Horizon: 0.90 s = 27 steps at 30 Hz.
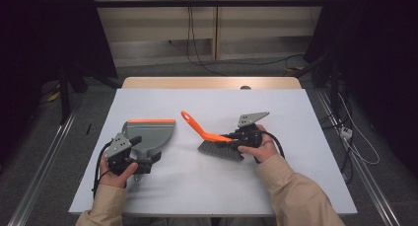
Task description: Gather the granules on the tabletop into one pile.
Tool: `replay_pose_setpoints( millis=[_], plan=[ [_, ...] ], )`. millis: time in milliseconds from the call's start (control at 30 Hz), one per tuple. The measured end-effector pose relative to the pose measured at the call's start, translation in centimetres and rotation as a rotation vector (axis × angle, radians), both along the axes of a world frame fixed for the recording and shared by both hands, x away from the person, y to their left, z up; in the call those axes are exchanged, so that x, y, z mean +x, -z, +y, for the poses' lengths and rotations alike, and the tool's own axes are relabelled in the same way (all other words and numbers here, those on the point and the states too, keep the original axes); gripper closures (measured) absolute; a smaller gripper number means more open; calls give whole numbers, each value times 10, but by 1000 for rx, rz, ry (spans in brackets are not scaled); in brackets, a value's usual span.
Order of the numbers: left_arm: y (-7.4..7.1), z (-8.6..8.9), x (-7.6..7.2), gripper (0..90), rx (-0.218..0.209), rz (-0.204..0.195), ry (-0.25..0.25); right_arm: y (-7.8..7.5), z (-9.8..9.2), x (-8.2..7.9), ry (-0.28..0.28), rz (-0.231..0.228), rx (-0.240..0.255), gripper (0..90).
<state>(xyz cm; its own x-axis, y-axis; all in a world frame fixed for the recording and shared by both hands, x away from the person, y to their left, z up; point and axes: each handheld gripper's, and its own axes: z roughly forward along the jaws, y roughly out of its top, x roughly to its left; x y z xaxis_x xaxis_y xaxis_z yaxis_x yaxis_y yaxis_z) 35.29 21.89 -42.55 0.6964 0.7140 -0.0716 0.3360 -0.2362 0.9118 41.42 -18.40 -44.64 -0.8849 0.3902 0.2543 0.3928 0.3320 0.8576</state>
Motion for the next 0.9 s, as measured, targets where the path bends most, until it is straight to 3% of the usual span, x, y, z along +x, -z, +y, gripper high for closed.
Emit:
replay_pose_setpoints(
  millis=[67,200,333,433,500,700,900],
  plan=[
    [0,0,0,47,1,1,1,-3,-1,-1,1,11,27,712],
    [0,0,-1,47,0,-2,6,-12,-2,-6,62,13,57,712],
    [-1,1,-1,47,-3,-1,14,-25,-6,-13,175,17,76,712],
    [-1,1,-1,46,-18,0,15,-32,-12,-20,307,-15,54,712],
    [-2,2,-2,47,-21,-3,17,-32,-18,-25,393,-1,79,712],
    [-2,2,-2,47,-19,-10,32,-28,-31,-42,631,-30,1,712],
    [-3,0,-3,47,-17,-11,38,-15,-33,-57,802,-71,-70,713]
  ],
)
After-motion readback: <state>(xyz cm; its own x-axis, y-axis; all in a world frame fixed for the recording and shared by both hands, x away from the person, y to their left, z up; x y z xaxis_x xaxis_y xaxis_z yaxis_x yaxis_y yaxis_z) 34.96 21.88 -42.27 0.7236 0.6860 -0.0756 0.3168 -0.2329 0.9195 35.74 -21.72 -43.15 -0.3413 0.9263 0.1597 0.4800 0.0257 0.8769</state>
